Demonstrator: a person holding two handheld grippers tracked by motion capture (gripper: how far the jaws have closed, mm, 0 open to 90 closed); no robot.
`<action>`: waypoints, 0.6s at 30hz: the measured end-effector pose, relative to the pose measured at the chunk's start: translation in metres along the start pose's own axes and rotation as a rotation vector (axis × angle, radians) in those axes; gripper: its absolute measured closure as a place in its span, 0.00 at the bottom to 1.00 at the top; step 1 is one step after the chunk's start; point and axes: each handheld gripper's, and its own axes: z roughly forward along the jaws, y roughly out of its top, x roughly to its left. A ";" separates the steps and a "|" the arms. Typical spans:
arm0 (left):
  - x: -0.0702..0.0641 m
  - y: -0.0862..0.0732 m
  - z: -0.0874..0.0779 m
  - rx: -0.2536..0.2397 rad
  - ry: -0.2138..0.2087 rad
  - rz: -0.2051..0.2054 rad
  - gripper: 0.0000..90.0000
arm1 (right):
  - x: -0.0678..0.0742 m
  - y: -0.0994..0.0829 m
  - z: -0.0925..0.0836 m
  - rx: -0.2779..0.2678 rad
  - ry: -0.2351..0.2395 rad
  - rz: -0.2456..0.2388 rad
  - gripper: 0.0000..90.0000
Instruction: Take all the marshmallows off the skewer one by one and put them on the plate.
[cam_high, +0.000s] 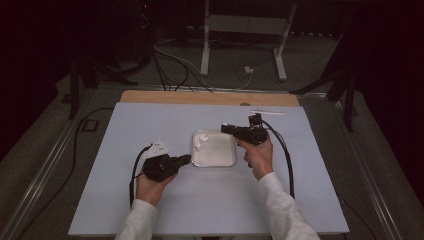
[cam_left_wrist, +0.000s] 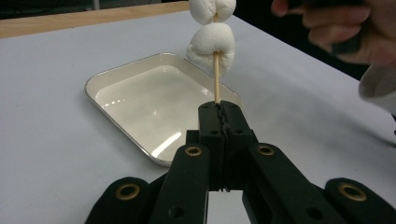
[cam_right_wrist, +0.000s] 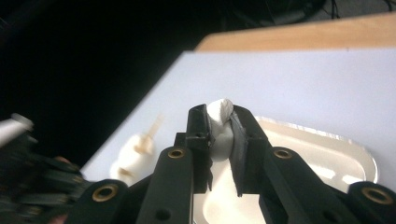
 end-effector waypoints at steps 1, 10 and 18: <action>0.001 0.000 0.000 0.001 0.002 -0.003 1.00 | -0.001 -0.003 0.004 0.016 -0.013 -0.004 0.87; 0.004 -0.001 -0.003 -0.008 0.010 -0.018 1.00 | -0.011 -0.021 0.032 0.109 -0.099 -0.019 0.86; 0.005 -0.002 -0.001 -0.004 0.015 -0.029 1.00 | -0.019 -0.032 0.048 0.164 -0.149 -0.005 0.78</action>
